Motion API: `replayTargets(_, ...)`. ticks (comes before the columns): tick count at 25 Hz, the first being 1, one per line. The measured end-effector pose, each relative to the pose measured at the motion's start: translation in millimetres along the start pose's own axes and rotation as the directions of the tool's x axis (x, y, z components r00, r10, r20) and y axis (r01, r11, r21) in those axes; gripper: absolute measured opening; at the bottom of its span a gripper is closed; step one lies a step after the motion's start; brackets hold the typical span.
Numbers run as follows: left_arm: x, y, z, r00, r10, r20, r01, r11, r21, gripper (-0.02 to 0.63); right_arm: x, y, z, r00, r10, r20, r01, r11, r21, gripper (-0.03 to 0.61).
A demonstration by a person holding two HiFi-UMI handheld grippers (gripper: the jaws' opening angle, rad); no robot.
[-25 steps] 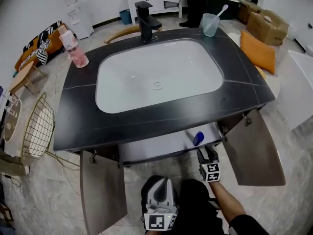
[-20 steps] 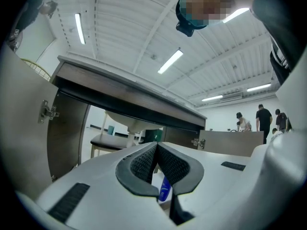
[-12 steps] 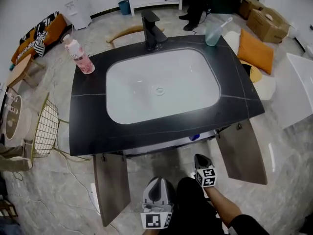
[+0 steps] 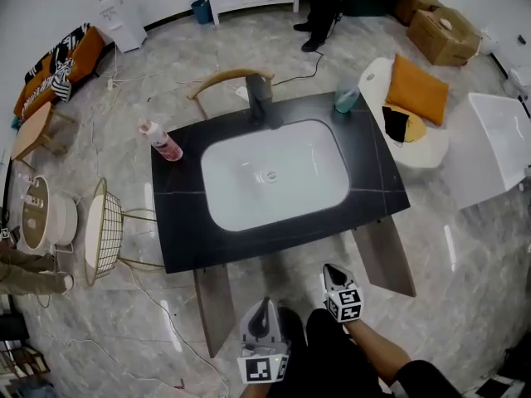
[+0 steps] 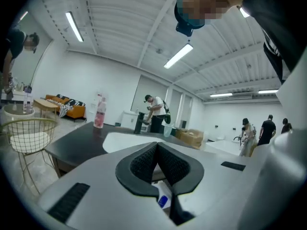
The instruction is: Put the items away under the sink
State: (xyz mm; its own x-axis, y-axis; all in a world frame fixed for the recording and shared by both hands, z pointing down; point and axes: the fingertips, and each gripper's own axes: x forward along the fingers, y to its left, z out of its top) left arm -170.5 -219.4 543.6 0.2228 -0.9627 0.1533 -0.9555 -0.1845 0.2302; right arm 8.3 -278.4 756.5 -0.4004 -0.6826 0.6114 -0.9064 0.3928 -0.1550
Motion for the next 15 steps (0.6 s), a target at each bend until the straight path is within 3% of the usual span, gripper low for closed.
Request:
replayTargets(9,-15,-12,169,0.998,-0.039,0.042,0.040,0.999,-0.014,0.015,-118,80,183,0.990,0.029,0.141,-0.029,1.000,-0.001,0.011)
replayTargets(15,-34,-25,228,0.994,-0.058,0.087,0.057,0.998,0.018,0.015,-183,106,253,0.968,0.035,0.249,-0.033,0.999,-0.014,0.011)
